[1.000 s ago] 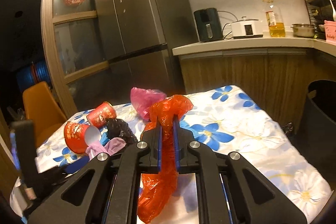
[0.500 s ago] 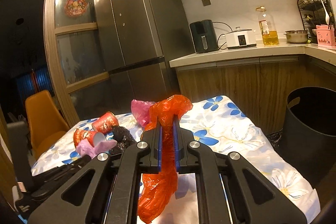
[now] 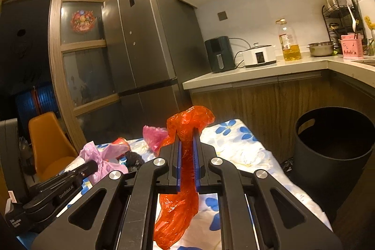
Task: Collect trash
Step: 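Carry the purple bag and red bag with both tools over the black bin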
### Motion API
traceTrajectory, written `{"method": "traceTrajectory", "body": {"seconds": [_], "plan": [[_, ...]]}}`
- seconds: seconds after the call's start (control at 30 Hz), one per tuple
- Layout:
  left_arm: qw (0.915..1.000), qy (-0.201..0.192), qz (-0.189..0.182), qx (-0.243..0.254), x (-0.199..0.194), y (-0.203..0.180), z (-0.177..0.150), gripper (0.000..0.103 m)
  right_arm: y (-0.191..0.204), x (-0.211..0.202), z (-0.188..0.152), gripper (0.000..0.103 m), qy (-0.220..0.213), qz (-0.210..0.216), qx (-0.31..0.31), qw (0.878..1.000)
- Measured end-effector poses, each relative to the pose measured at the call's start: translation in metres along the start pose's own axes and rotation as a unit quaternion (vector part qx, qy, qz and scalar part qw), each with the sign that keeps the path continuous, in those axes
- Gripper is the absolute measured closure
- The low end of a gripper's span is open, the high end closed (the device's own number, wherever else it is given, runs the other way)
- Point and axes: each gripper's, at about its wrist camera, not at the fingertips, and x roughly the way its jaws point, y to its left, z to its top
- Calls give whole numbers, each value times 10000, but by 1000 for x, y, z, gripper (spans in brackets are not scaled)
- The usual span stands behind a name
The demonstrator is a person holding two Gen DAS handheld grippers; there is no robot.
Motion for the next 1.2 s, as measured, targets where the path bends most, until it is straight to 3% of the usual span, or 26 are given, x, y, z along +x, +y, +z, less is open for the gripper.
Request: {"method": "traceTrajectory", "body": {"seconds": [0.4,0.93,1.2], "plan": [[9963,-148,-679,503,10,-82,14,103,-41,-29,18,94,-377,-530,18,9979],[9769,-352,-1857,999,37,-216,29,103,-138,-60,55,94,-969,-1844,91,9780],[9676,-337,-2247,1102,58,-268,25,103,-177,-61,61,94,-1020,-2182,160,9704]]}}
